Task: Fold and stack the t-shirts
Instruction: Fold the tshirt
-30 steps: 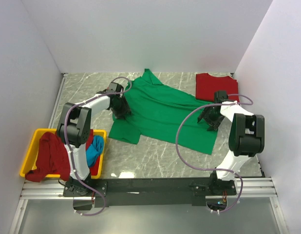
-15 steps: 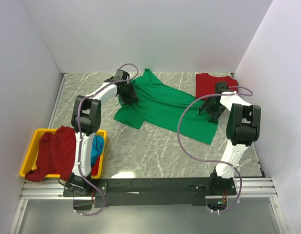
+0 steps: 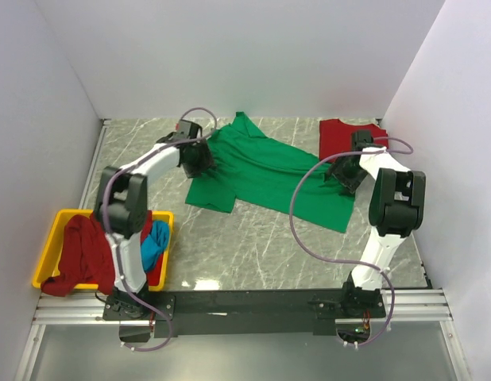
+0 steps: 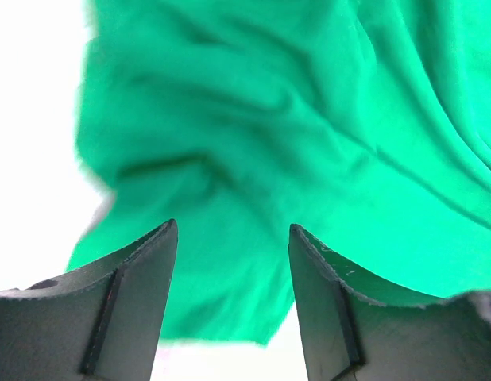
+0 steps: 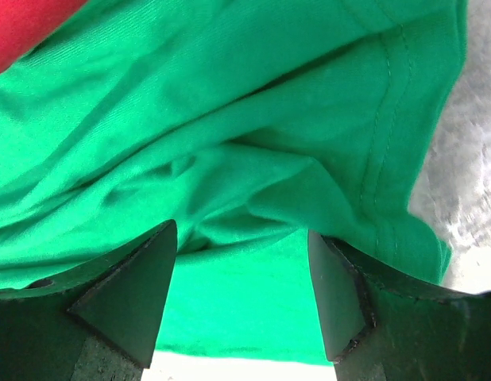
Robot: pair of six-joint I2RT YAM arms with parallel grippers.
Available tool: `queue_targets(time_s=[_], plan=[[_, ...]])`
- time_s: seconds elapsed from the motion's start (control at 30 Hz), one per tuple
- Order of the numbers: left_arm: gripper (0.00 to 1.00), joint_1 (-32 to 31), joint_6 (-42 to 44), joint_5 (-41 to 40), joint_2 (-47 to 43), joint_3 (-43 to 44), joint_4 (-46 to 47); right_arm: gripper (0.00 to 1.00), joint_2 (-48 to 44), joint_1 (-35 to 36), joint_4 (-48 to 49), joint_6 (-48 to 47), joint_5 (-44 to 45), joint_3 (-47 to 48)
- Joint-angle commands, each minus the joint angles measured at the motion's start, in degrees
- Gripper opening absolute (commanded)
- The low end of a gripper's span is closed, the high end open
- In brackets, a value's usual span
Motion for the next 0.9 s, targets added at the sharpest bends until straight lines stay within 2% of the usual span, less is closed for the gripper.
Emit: queue_targets(time_s=[0.0,0.3,0.57,0.87], plan=[[0.63,0.07,-1.34,-4.86,-10.14,-6.07,2.46,0.73,-6.44,-0.49,1.93,-1.17,0.11,-1.72],[0.58,1.57,-3.8,-11.01,-14.82,-18.92,-0.09,0.73,-9.44,-0.49,3.25,-1.44,-1.2,-4.62],[0.54,2.8,-4.06,-14.88,-14.47,-19.9,-1.15,0.73,-11.46,-0.49,3.77,-1.26,-1.65,-5.51],[0.51,2.97,-2.66,-14.44,-13.33,-20.77,-0.62,0.73,-11.81,-0.49,3.77,-1.26,-1.47,-5.86]])
